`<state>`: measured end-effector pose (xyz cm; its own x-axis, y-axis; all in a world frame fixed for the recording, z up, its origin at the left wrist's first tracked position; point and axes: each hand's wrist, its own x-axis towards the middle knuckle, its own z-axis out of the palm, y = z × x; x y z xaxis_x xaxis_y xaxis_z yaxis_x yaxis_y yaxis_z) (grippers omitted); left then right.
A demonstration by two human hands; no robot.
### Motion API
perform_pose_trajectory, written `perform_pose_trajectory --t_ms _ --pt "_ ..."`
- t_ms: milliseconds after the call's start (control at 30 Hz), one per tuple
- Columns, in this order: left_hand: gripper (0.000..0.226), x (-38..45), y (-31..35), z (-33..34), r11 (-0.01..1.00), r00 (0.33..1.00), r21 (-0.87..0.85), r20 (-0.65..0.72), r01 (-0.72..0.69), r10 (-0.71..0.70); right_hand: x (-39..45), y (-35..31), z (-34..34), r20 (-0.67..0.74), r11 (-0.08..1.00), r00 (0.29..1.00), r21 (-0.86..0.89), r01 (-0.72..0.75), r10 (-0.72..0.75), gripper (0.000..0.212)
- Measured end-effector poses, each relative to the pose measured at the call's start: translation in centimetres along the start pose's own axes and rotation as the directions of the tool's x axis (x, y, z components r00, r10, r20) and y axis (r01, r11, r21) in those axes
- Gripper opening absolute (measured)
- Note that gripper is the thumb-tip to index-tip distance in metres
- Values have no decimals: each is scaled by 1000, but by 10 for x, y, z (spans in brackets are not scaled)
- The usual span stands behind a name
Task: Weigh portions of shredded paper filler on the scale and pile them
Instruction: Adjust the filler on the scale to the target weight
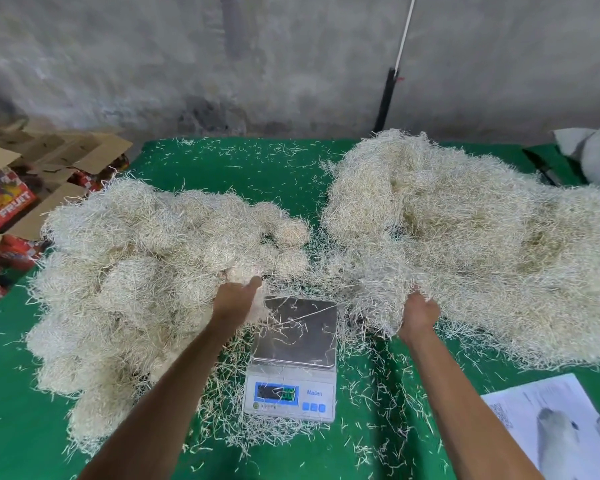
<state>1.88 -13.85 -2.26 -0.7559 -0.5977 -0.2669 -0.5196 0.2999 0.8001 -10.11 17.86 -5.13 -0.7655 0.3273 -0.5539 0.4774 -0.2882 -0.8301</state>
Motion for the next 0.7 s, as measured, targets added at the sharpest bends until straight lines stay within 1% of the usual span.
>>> perform_pose_trajectory --t_ms 33,67,100,133,167,200,233,267,333,367,400,433,500,533,567,633,700 --pt "60 1 -4 2 944 984 280 64 -177 166 4 1 -2 -3 1000 1000 2 -3 3 59" --pt "69 -1 -6 3 810 957 508 151 -291 249 8 1 -6 -7 1000 1000 -9 -5 5 60" --pt "74 -3 -10 4 678 940 652 207 -340 272 12 2 -10 -15 999 1000 -43 0 -1 57" --pt "77 -4 -11 6 588 935 729 239 -352 263 17 2 -14 -30 998 999 -64 13 -15 51" --pt "80 -6 -11 9 537 936 770 246 -346 250 22 2 -17 -42 996 999 -85 29 -33 45" --pt "80 -6 -10 10 510 941 794 240 -331 237 26 2 -20 -46 996 998 -82 36 -40 43" --pt "76 -6 -9 12 505 950 807 219 -304 223 30 2 -22 -45 995 998 -86 44 -48 42" --pt "69 -5 -10 13 510 961 819 178 -263 210 32 3 -23 -43 994 998 -93 50 -54 43" --pt "45 0 -10 13 535 971 822 89 -197 221 33 3 -23 -53 995 997 -88 47 -52 53" --pt "32 2 -10 14 585 971 787 69 -194 229 33 3 -23 -50 998 998 -52 31 -33 60" --pt "23 4 -7 18 673 972 712 55 -199 228 32 3 -22 -39 1000 999 -14 10 -11 65" --pt "20 5 -1 22 771 977 605 56 -197 206 30 3 -21 -40 1000 999 15 1 0 68" --pt "24 7 14 29 911 991 392 80 -131 108 25 2 -20 -52 999 999 52 -14 17 71" --pt "20 9 24 34 941 992 324 106 -93 61 23 2 -20 -59 998 998 54 -20 23 72" --pt "23 11 37 38 960 988 267 145 -87 50 22 3 -20 -57 998 998 54 -31 34 72" --pt "48 14 75 44 986 978 126 189 -112 88 21 7 -20 -55 998 998 51 -36 39 72" --pt "60 15 128 48 986 971 5 175 -169 165 21 12 -22 -48 998 998 49 -41 43 72"
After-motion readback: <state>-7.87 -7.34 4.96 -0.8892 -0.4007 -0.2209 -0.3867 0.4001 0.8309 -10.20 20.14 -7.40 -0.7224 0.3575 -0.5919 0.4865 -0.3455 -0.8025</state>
